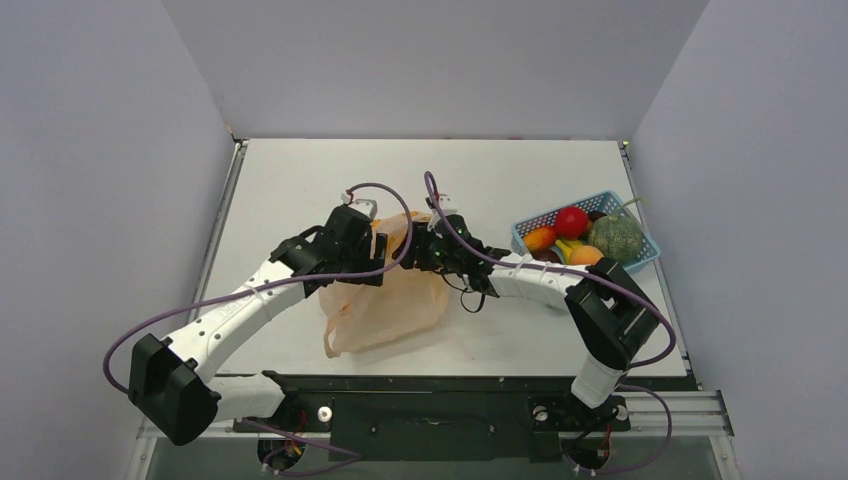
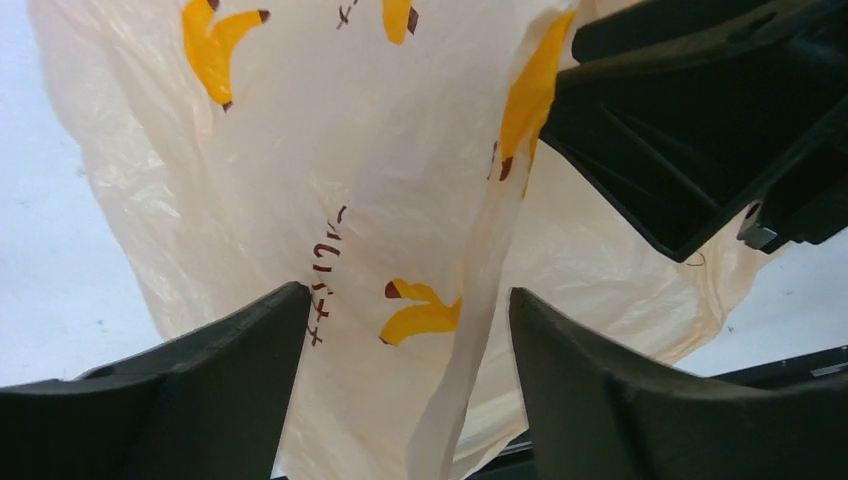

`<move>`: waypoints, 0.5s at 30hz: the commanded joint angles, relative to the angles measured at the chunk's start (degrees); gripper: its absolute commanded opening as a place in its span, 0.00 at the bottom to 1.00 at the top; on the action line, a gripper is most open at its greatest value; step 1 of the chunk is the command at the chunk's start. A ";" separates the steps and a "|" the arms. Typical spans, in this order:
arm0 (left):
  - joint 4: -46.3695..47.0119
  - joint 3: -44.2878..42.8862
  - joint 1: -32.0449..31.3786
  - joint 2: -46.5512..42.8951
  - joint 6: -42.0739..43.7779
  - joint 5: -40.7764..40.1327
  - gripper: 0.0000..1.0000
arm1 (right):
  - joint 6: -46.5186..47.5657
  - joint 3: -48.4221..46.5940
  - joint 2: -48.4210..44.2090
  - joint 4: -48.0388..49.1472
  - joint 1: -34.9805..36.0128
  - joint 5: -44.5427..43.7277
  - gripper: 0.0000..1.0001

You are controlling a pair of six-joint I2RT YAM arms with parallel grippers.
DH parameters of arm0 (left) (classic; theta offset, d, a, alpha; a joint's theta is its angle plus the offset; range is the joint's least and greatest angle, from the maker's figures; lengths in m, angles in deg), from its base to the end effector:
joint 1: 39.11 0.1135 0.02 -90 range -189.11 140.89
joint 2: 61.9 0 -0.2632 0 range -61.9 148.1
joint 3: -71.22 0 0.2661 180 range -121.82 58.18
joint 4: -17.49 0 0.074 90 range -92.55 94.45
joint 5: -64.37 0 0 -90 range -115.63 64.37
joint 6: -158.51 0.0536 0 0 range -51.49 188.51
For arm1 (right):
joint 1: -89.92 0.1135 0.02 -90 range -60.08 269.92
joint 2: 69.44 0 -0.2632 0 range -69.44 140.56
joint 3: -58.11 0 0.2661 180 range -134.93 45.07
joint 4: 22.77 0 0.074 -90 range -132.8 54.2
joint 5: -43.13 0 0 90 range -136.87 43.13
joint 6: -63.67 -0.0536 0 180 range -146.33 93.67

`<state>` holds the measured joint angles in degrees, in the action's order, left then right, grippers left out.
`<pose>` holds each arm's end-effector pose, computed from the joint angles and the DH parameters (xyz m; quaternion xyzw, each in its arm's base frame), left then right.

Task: Take the fake fruits out of the plastic bag
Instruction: Adjust the plastic bag at the center of the board.

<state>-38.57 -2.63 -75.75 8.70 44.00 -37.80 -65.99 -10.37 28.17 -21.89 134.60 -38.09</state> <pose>0.2271 -0.1548 0.2762 0.0660 0.9408 -0.0748 0.3241 0.2781 0.2865 0.1847 -0.0767 0.8532 0.3922 0.3351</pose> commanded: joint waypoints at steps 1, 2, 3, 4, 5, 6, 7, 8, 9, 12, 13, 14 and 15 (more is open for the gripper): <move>3.70 0.92 -0.20 3.23 1.33 4.19 0.52 | 1.14 -3.98 0.56 -0.28 -0.41 -2.53 0.50; 3.41 0.72 -0.19 3.93 1.25 3.78 0.41 | 1.19 -4.42 0.74 -0.72 -0.46 -3.96 0.50; 2.54 0.02 -0.23 5.15 1.19 2.22 0.21 | 1.41 -4.59 1.01 -1.63 -0.43 -4.83 0.49; 2.13 -0.34 -0.24 5.59 1.15 1.26 0.12 | 1.55 -4.68 1.10 -2.01 -0.33 -6.82 0.48; 1.51 -1.16 -0.25 6.14 1.14 -0.23 0.01 | 1.92 -4.68 1.32 -2.50 -0.14 -7.71 0.47; 1.31 -2.12 -0.24 6.17 1.40 -0.63 0.00 | 2.33 -4.15 1.37 -2.25 0.22 -10.05 0.46; 0.91 -2.60 -0.26 6.06 1.57 -1.08 0.00 | 3.50 -3.62 1.24 -1.58 0.49 -11.04 0.46; 0.61 -3.51 -0.42 5.40 1.97 -0.96 0.00 | 4.22 -2.41 1.00 0.16 1.06 -12.42 0.46; 0.64 -3.87 -0.57 4.97 2.17 -0.32 0.00 | 6.21 -1.34 0.87 0.99 1.43 -12.79 0.46; 2.80 -4.13 -0.88 1.43 2.28 4.23 0.00 | 10.88 -0.34 0.66 3.26 3.05 -14.66 0.48; 3.45 -4.00 -0.88 0.57 2.10 7.65 0.00 | 13.63 -0.23 0.66 3.42 3.22 -14.84 0.48; 4.50 -3.99 -0.88 -0.81 1.53 10.71 0.00 | 15.57 -0.13 0.62 3.65 3.70 -15.34 0.49; 4.87 -4.19 -0.89 -1.34 1.20 11.43 0.00 | 19.86 0.00 0.51 3.35 4.41 -16.50 0.49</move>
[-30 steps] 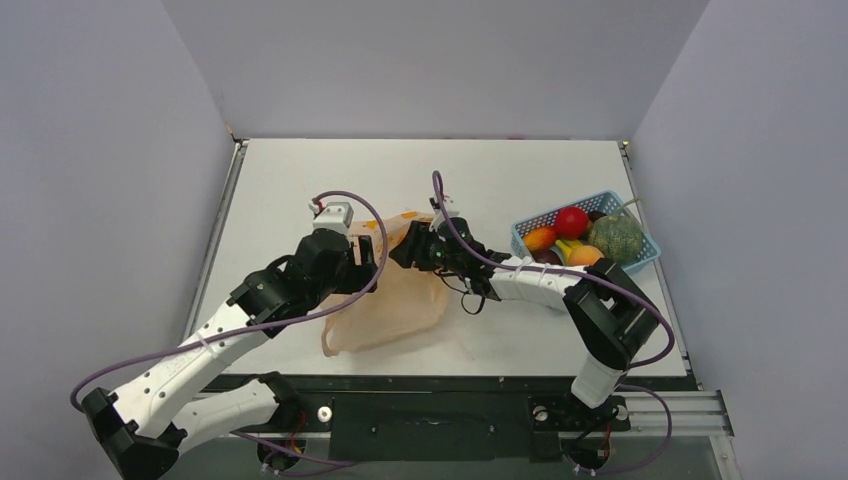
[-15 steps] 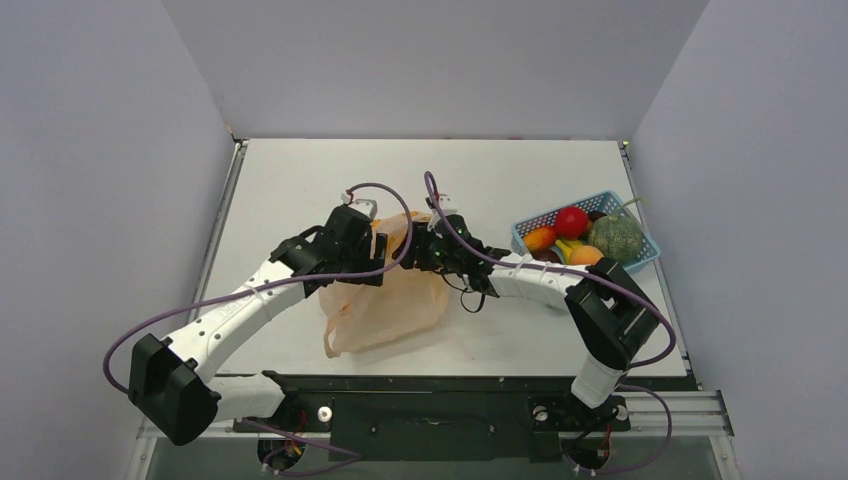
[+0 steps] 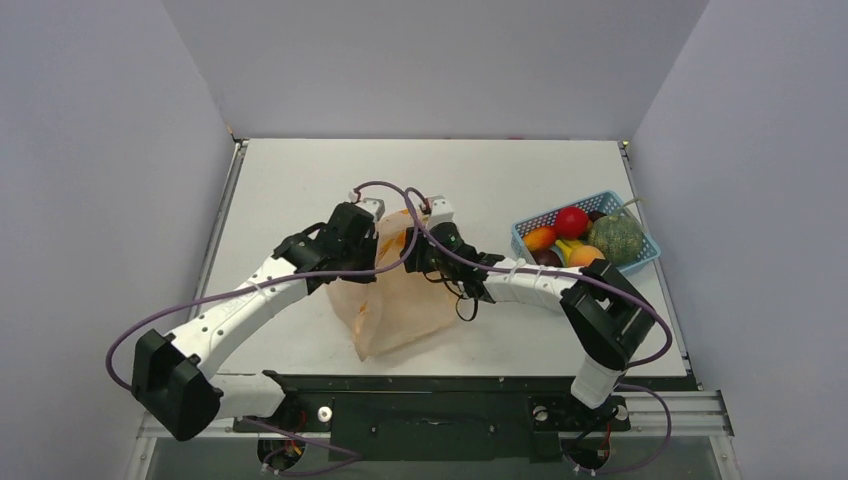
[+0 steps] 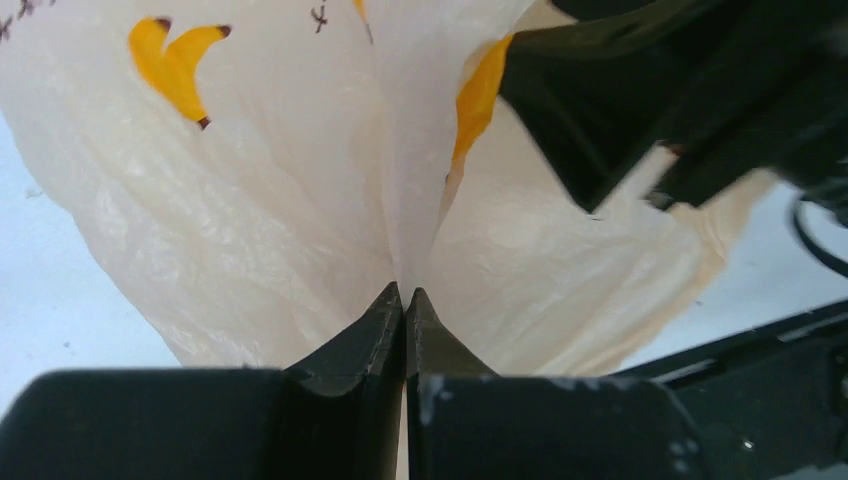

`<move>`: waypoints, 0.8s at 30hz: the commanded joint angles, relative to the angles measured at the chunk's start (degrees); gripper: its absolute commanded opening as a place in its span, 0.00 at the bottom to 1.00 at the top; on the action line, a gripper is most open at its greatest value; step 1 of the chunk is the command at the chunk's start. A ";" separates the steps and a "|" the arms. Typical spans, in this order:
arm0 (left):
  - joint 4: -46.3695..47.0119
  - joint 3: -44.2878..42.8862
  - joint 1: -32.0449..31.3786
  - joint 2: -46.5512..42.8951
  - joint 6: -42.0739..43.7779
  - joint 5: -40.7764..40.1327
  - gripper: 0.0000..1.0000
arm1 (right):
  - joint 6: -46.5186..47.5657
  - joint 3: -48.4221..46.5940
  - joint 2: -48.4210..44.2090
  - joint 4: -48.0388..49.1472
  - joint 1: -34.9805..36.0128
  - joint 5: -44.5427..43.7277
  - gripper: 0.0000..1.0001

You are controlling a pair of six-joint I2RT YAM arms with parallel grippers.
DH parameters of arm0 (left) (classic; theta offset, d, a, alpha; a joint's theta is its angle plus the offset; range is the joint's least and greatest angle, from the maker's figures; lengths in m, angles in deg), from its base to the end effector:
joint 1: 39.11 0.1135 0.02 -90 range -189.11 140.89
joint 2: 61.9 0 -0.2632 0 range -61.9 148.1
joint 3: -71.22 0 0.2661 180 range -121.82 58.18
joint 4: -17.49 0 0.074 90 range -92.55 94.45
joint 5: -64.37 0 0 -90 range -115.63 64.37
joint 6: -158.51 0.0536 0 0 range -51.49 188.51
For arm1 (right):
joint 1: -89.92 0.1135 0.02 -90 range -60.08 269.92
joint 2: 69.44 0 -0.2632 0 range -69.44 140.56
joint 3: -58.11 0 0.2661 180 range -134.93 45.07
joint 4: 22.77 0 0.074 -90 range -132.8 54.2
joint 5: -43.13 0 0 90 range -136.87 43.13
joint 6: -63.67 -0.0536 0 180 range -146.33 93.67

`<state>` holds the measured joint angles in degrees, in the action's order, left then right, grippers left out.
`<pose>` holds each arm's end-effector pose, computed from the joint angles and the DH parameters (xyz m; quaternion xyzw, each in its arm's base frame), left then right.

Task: Take the fake fruits out of the plastic bag
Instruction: Adjust the plastic bag at the center of the board.

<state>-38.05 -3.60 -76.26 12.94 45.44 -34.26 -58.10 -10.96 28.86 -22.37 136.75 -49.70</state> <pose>0.2353 -0.1682 0.2627 0.0946 0.9480 -0.0859 0.2914 0.2769 0.2913 0.1825 -0.1003 0.8548 0.3057 0.4071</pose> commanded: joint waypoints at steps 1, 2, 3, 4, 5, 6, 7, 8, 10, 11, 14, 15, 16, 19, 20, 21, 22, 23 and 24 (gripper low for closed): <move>4.51 -3.78 -0.38 -6.49 -0.89 9.89 0.00 | 14.18 0.80 -0.61 3.30 2.73 -5.65 0.50; 4.48 -4.09 -0.34 -6.79 -1.17 10.62 0.00 | 18.49 1.18 -0.89 3.02 3.68 -6.98 0.51; 4.32 -4.59 -0.36 -7.19 -1.56 11.93 0.00 | 20.47 1.45 -1.57 2.74 4.14 -7.35 0.52; 4.29 -4.76 -0.31 -7.36 -1.68 12.56 0.00 | 23.85 1.93 -1.90 2.70 4.87 -8.28 0.53; 4.38 -4.78 -0.35 -7.59 -1.88 13.74 0.00 | 26.23 2.00 -2.44 2.40 5.08 -8.70 0.55; 4.55 -4.68 -0.33 -7.73 -1.97 14.17 0.00 | 27.11 1.92 -2.56 2.26 5.30 -8.93 0.56; 4.51 -4.32 -0.36 -8.17 -2.31 15.33 0.00 | 28.03 1.82 -2.54 2.05 5.39 -8.89 0.59; 4.43 -3.92 -0.38 -8.46 -2.45 15.80 0.00 | 28.23 1.26 -2.43 1.87 5.36 -8.23 0.59; 4.81 -2.62 -0.34 -9.96 -3.70 17.19 0.00 | 27.86 0.29 -2.12 0.94 5.73 -8.08 0.60; 5.76 -1.25 -0.36 -11.50 -4.11 18.10 0.00 | 25.10 0.04 -1.86 1.08 5.86 -8.91 0.62; 7.91 2.59 -0.33 -14.23 -6.57 19.35 0.00 | 12.43 -2.98 -1.06 -0.95 4.83 -9.76 0.61; 9.11 3.45 -0.36 -15.29 -7.05 20.25 0.00 | 6.59 -1.72 -1.39 0.33 4.93 -9.75 0.62; 9.81 5.21 -0.33 -15.76 -8.08 20.72 0.00 | 3.62 -0.97 -1.87 2.49 5.49 -11.28 0.62; 13.22 8.72 -0.46 -17.51 -10.14 23.72 0.00 | -12.05 -0.59 -1.01 2.90 5.70 -14.10 0.64; 14.04 10.10 -0.47 -18.22 -10.99 24.13 0.00 | -14.62 -0.71 -0.37 2.89 5.72 -14.69 0.64; 14.30 10.76 -0.47 -18.63 -11.27 24.54 0.00 | -18.39 -0.74 -0.07 3.08 5.62 -15.61 0.64; 14.60 11.98 -0.51 -19.31 -11.68 24.66 0.00 | -20.16 -0.74 0.63 3.62 5.50 -15.71 0.65; 14.66 12.49 -0.55 -19.75 -11.84 24.69 0.00 | -23.23 -0.88 1.04 3.79 5.25 -15.19 0.66; 14.73 13.40 -0.60 -20.45 -11.89 24.86 0.00 | -25.51 -0.90 1.73 4.06 5.18 -15.01 0.68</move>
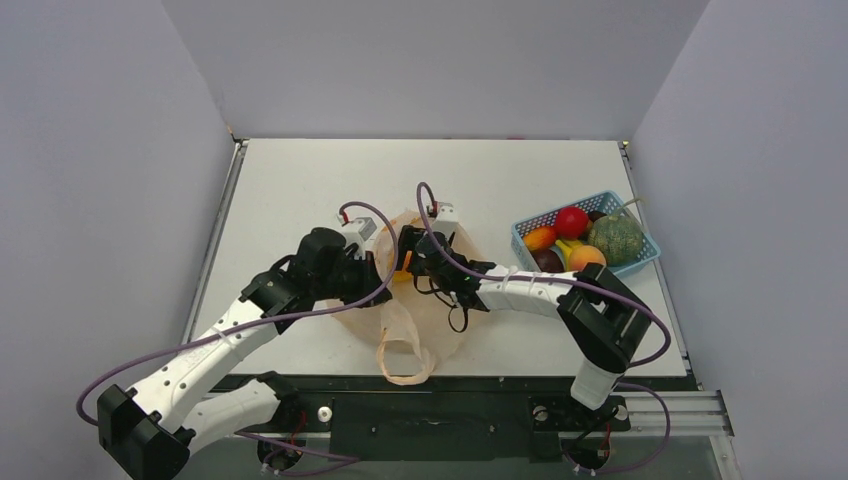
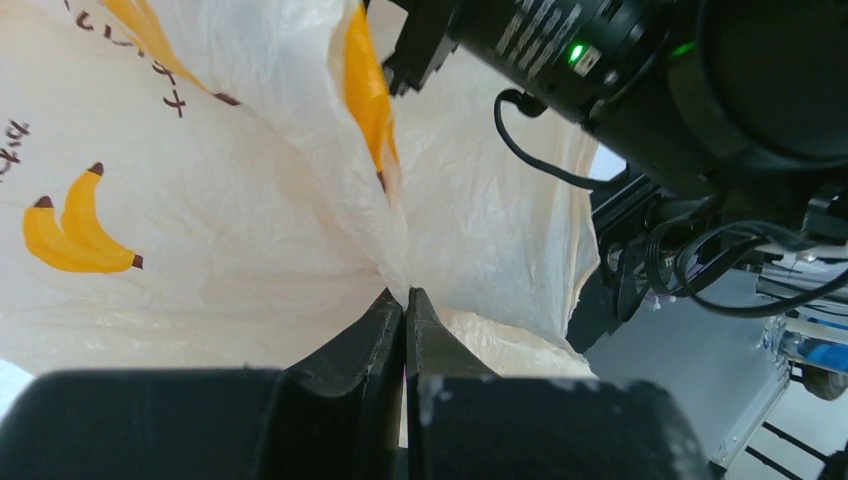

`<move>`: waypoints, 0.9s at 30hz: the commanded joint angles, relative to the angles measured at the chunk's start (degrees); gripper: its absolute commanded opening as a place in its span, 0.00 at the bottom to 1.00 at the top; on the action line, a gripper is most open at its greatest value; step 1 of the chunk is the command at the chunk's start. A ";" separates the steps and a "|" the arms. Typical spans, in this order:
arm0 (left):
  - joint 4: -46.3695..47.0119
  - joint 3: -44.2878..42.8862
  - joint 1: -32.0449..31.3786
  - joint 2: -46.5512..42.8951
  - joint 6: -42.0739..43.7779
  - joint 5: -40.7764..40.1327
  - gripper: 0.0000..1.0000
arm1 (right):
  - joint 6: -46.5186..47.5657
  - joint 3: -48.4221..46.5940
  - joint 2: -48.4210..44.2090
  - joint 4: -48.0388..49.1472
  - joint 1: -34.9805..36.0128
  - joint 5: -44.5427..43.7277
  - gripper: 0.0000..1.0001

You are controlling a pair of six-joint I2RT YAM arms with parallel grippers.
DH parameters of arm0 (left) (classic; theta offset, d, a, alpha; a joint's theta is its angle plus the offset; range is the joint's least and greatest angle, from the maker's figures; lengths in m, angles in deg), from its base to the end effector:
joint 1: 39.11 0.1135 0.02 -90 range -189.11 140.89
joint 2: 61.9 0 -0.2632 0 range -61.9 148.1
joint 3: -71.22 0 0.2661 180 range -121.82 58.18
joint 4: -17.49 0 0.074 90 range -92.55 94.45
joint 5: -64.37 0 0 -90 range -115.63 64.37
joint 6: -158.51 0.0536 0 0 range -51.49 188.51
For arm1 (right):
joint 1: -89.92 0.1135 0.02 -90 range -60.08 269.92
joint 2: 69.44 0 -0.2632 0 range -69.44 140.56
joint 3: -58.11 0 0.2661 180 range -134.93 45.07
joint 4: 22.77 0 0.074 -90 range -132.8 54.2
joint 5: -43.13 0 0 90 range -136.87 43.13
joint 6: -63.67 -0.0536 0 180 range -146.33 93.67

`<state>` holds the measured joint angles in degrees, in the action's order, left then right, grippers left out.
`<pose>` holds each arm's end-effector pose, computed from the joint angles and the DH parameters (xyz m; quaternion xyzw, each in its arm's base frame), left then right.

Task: Take the fake fruits out of the plastic bag
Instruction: Adjust the plastic bag at the center of the board.

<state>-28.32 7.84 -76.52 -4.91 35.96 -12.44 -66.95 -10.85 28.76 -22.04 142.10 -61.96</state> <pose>0.1820 -0.1546 0.2837 0.0871 0.8953 -0.3284 0.2882 0.2564 0.3076 0.1840 -0.0190 0.8544 0.2892 0.4312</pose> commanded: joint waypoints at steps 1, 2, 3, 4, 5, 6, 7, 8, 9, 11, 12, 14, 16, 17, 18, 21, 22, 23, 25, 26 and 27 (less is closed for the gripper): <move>5.00 2.38 -0.37 -2.76 -2.42 3.14 0.00 | -17.72 -0.83 2.09 3.95 -0.20 -2.55 0.68; 4.61 2.98 -0.38 -3.07 -2.38 3.33 0.00 | -19.27 -0.58 2.49 4.47 -0.26 -2.30 0.69; 4.36 3.44 -0.38 -3.09 -2.30 3.29 0.00 | -20.00 -0.11 2.64 4.58 -0.33 -1.89 0.69; 3.90 3.65 -0.38 -3.35 -2.28 3.10 0.00 | -21.07 0.39 2.51 4.36 -0.33 -1.79 0.70; 3.66 4.09 -0.43 -3.50 -2.21 2.95 0.00 | -21.25 0.86 2.17 4.15 -0.28 -1.81 0.70; 2.97 4.19 -0.45 -3.78 -2.14 2.45 0.00 | -20.13 1.66 1.43 4.38 -0.22 -1.84 0.70; 2.45 4.20 -0.47 -3.84 -1.76 2.10 0.00 | -18.76 1.90 1.10 4.68 0.05 -1.84 0.70; 0.91 4.07 -0.51 -3.91 -1.48 1.24 0.00 | -13.99 1.88 0.68 4.78 0.21 -1.90 0.70; 0.10 3.82 -0.55 -4.00 -0.83 0.71 0.00 | -10.64 1.48 1.06 4.92 0.44 -0.98 0.71; -3.07 3.49 -0.56 -4.08 0.05 -0.84 0.00 | 0.71 -1.02 3.08 3.71 0.55 2.29 0.72; -3.83 3.27 -0.56 -4.08 0.31 -1.75 0.00 | 8.25 -3.05 3.77 2.67 0.84 2.76 0.72; -5.37 2.87 -0.52 -4.10 0.98 -2.46 0.00 | 17.38 -2.88 4.26 1.99 1.82 1.60 0.72; -6.41 2.53 -0.56 -4.29 1.49 -2.75 0.00 | 23.37 0.40 2.34 5.60 2.70 0.19 0.75; -6.77 2.42 -0.56 -4.42 1.68 -2.93 0.00 | 24.79 1.31 1.38 8.51 2.77 0.52 0.77; -6.86 2.39 -0.54 -4.47 1.73 -3.10 0.00 | 26.82 2.30 1.21 9.46 2.77 1.39 0.78; -6.52 2.21 -0.56 -4.13 1.75 -2.89 0.00 | 30.12 0.78 3.30 10.65 2.18 4.29 0.79; -6.30 2.20 -0.54 -4.02 1.73 -2.68 0.00 | 30.93 -0.82 3.88 10.40 2.12 5.91 0.78; -6.02 2.19 -0.55 -3.60 1.65 -2.17 0.00 | 32.35 -1.77 4.96 10.54 2.13 6.55 0.78; -5.82 2.17 -0.54 -3.29 1.50 -1.78 0.00 | 34.07 -2.10 6.33 12.66 2.15 8.72 0.78; -5.77 2.25 -0.53 -3.29 1.56 -1.82 0.00 | 34.49 -2.62 6.89 13.16 2.09 9.61 0.79; -5.78 2.35 -0.55 -3.33 1.60 -1.95 0.00 | 35.46 -3.71 8.19 13.01 1.98 10.37 0.79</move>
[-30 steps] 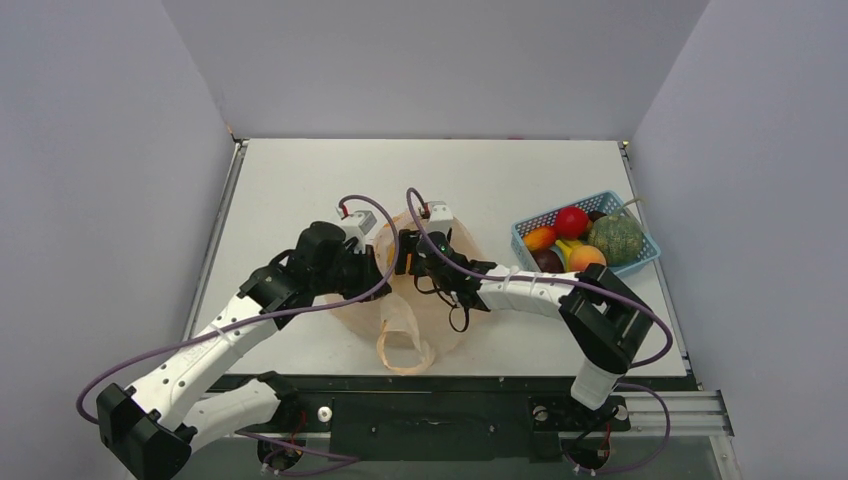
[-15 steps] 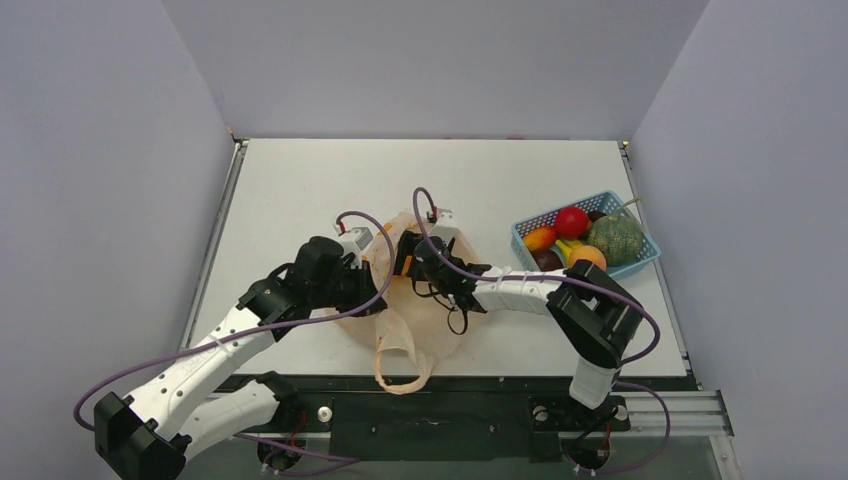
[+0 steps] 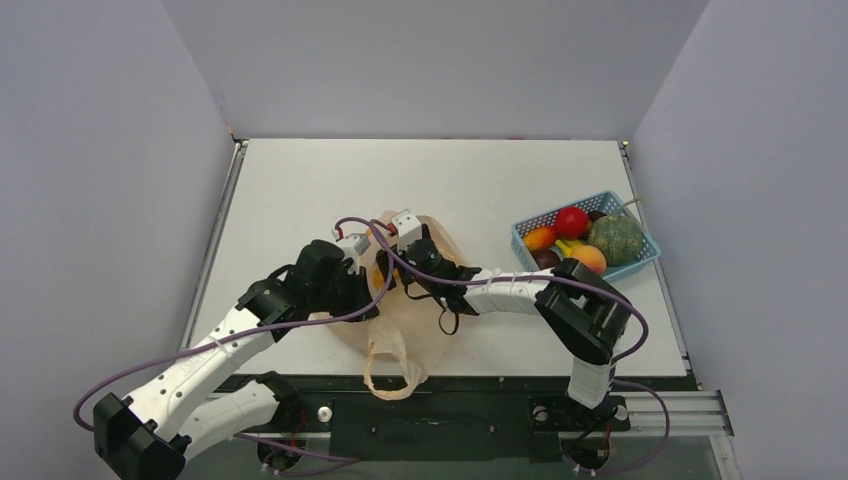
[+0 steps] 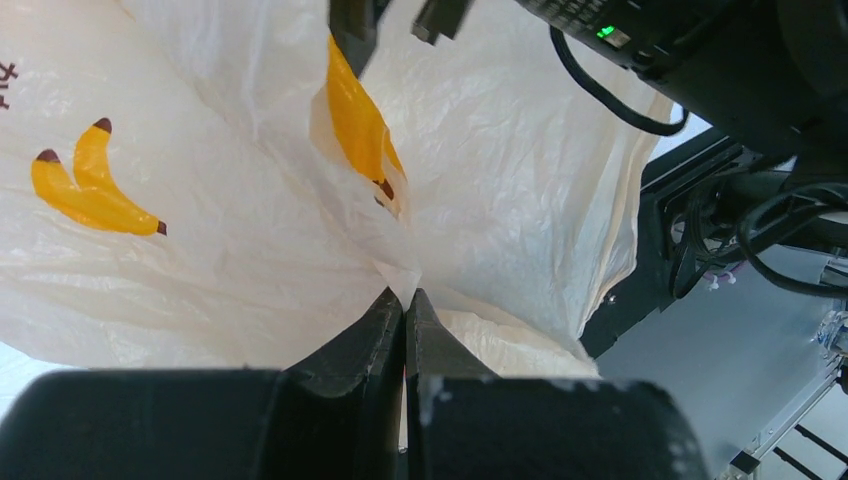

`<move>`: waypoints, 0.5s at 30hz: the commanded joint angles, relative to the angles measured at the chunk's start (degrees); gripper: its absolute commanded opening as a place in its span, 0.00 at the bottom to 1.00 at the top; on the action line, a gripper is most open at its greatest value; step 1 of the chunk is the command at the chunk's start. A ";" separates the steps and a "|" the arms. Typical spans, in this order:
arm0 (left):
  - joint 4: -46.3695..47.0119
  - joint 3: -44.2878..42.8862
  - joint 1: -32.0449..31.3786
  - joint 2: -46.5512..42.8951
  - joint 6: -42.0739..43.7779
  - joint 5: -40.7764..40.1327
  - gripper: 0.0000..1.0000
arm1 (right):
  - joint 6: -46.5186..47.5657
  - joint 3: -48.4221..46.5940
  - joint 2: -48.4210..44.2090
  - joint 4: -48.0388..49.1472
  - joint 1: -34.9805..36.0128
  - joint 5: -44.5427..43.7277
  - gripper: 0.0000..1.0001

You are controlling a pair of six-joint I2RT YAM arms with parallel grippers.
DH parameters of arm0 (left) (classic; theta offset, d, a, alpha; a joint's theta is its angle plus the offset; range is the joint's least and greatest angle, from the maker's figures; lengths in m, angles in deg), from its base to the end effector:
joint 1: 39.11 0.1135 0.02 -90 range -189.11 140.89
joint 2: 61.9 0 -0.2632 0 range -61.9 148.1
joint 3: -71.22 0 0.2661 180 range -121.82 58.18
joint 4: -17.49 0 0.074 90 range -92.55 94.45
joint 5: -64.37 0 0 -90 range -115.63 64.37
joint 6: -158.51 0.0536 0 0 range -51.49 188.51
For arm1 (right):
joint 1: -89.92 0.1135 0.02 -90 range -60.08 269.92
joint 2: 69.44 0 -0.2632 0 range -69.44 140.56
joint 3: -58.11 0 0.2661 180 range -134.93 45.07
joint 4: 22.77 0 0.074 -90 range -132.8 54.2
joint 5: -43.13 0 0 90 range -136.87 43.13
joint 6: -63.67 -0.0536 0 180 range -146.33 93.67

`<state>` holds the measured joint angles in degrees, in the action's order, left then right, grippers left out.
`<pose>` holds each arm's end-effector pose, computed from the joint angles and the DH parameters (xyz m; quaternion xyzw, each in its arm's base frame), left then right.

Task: Take the fake fruits out of the plastic bag
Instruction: Adjust the plastic bag at the center of the board.

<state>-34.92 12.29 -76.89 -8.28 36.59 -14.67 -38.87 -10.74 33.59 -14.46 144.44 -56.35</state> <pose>0.1637 -0.1398 0.2573 0.0822 0.9235 -0.2810 0.2479 0.2473 0.3317 0.1651 -0.2616 0.8042 0.2339 0.4797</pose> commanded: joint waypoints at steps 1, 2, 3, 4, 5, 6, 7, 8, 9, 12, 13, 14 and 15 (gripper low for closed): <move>0.81 -2.06 -0.19 0.01 0.98 0.19 0.00 | 7.76 -4.50 4.09 5.14 -0.70 6.56 0.79; 0.86 -1.95 -0.19 -0.23 0.89 0.07 0.00 | 8.04 -6.07 5.67 4.46 -0.94 7.62 0.79; 0.87 -1.78 -0.17 -0.38 0.72 0.05 0.00 | 8.09 -6.86 6.65 3.50 -1.40 9.85 0.79; 1.07 -1.72 -0.18 -0.72 0.68 0.01 0.00 | 7.95 -8.33 8.64 3.29 -1.59 11.02 0.79; 1.15 -1.61 -0.19 -0.89 0.58 -0.03 0.00 | 7.87 -8.87 9.59 3.14 -1.74 12.89 0.79; 1.43 -1.55 -0.19 -1.05 0.52 -0.05 0.00 | 7.55 -9.73 11.15 3.25 -1.62 13.47 0.79; 1.55 -1.46 -0.19 -1.19 0.43 -0.06 0.00 | 7.27 -10.05 11.90 3.94 -1.62 14.49 0.79; 1.62 -1.43 -0.19 -1.30 0.40 -0.17 0.00 | 6.63 -10.84 13.40 4.13 -1.59 15.06 0.79; 1.64 -1.29 -0.19 -1.31 0.31 -0.25 0.00 | 6.24 -11.44 14.21 3.90 -1.51 15.31 0.79; 2.11 -1.24 -0.18 -1.46 -0.10 -0.51 0.00 | 1.43 -10.43 14.59 4.88 -1.43 11.12 0.74; 2.88 -0.94 -0.14 -1.47 -0.43 0.07 0.00 | -0.09 -9.08 12.73 6.77 -1.52 8.63 0.74; 3.55 -0.64 -0.16 -1.40 -0.64 0.53 0.00 | -3.72 -6.66 11.54 7.17 -1.61 4.50 0.74; 5.33 -0.04 -0.13 -1.17 -1.18 2.08 0.00 | -7.11 -5.66 9.20 7.21 -1.74 2.77 0.74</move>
<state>-35.16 12.29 -76.89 -8.43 36.11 -14.89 -36.53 -20.01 48.67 -11.64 142.82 -45.55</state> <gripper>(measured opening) 0.004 0.740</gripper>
